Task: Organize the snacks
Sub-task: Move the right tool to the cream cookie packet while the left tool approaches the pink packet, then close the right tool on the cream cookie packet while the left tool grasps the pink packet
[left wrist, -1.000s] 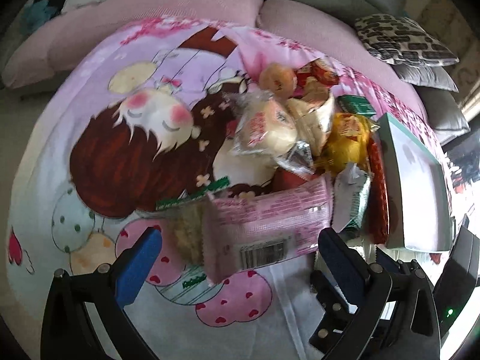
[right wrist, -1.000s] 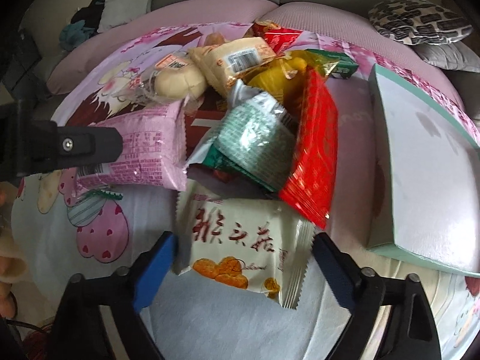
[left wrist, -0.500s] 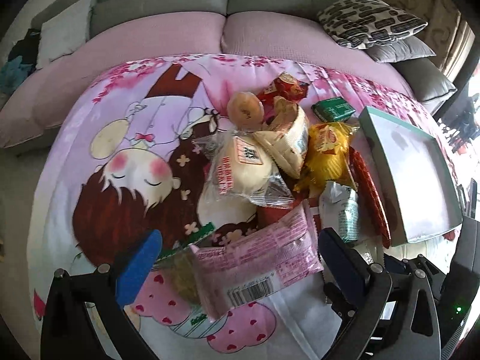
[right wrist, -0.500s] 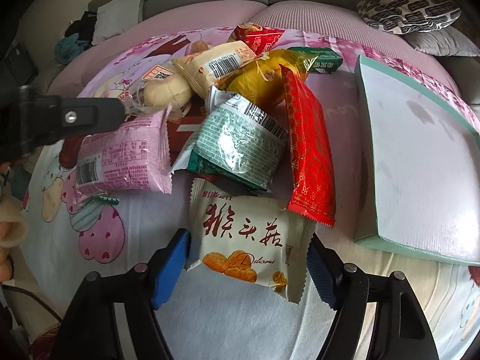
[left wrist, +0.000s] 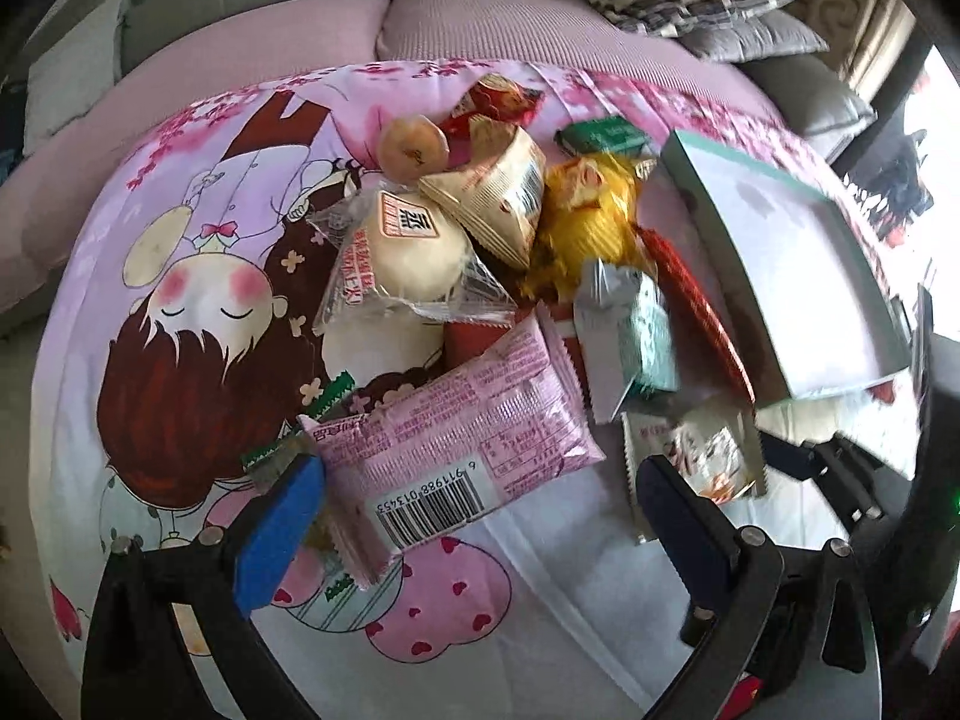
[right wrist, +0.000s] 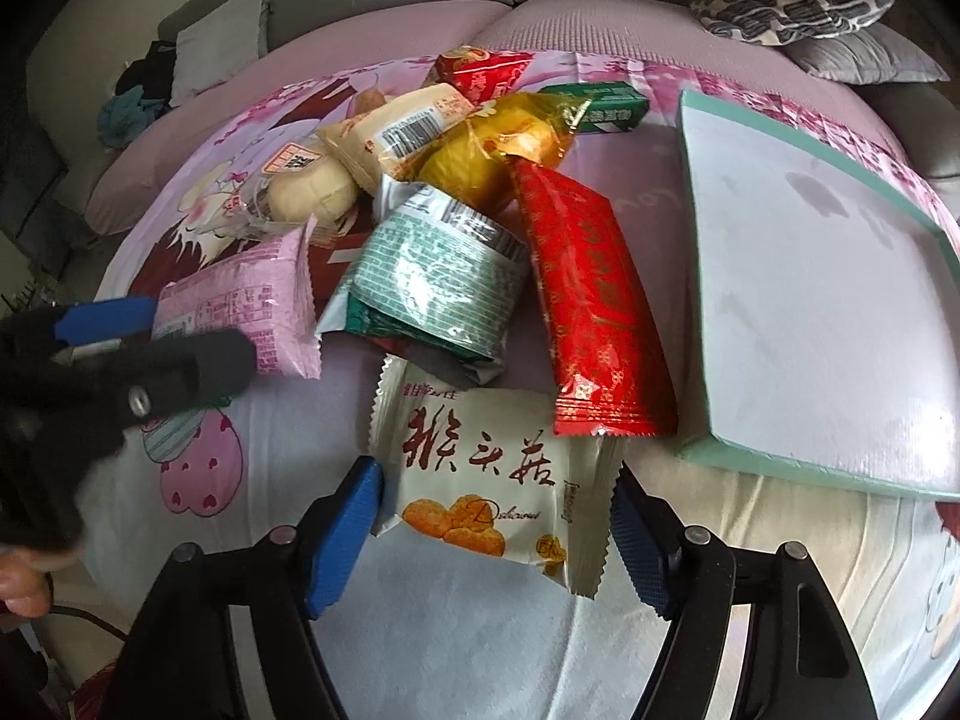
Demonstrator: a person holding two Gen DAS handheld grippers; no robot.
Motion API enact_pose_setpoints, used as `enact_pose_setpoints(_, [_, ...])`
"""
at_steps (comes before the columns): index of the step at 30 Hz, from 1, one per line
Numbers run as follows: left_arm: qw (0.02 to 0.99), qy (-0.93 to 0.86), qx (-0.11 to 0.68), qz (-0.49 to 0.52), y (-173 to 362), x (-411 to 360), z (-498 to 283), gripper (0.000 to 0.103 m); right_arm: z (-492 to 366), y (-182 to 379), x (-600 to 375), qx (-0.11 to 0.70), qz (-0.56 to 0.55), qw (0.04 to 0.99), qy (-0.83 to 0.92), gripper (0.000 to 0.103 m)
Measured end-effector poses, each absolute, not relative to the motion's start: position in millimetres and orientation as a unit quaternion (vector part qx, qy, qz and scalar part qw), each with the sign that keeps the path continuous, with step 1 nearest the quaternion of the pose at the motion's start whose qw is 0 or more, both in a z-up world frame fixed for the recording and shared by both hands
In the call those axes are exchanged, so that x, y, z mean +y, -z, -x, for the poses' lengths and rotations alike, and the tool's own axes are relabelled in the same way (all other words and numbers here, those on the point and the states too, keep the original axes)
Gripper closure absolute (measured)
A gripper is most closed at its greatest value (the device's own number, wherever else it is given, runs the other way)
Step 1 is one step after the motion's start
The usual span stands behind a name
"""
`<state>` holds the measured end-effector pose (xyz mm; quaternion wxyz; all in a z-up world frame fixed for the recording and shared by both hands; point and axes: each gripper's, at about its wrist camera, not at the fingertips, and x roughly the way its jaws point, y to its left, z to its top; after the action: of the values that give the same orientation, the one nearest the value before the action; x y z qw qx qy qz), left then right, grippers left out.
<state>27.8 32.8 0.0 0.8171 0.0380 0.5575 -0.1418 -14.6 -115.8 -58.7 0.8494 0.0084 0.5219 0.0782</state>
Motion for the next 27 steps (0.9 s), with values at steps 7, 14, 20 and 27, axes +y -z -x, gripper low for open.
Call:
enact_pose_setpoints(7, [0.807, 0.131, 0.565, -0.107, 13, 24, -28, 0.004, 17, 58, -119, 0.523, -0.015, 0.849, -0.078, 0.027])
enact_pose_setpoints(14, [0.806, 0.135, 0.563, -0.124, 14, 25, -25, 0.004, 18, 59, -120, 0.524, -0.010, 0.848, -0.079, 0.027])
enact_pose_setpoints(20, [0.811, 0.092, 0.569, -0.100, 19, 36, -34, 0.014, 18, 58, -120, 0.524, -0.013, 0.848, -0.078, 0.027])
enact_pose_setpoints(27, [0.817, 0.055, 0.572, -0.051, 19, 61, -42, 0.020, 18, 58, -120, 0.524, -0.012, 0.848, -0.077, 0.027])
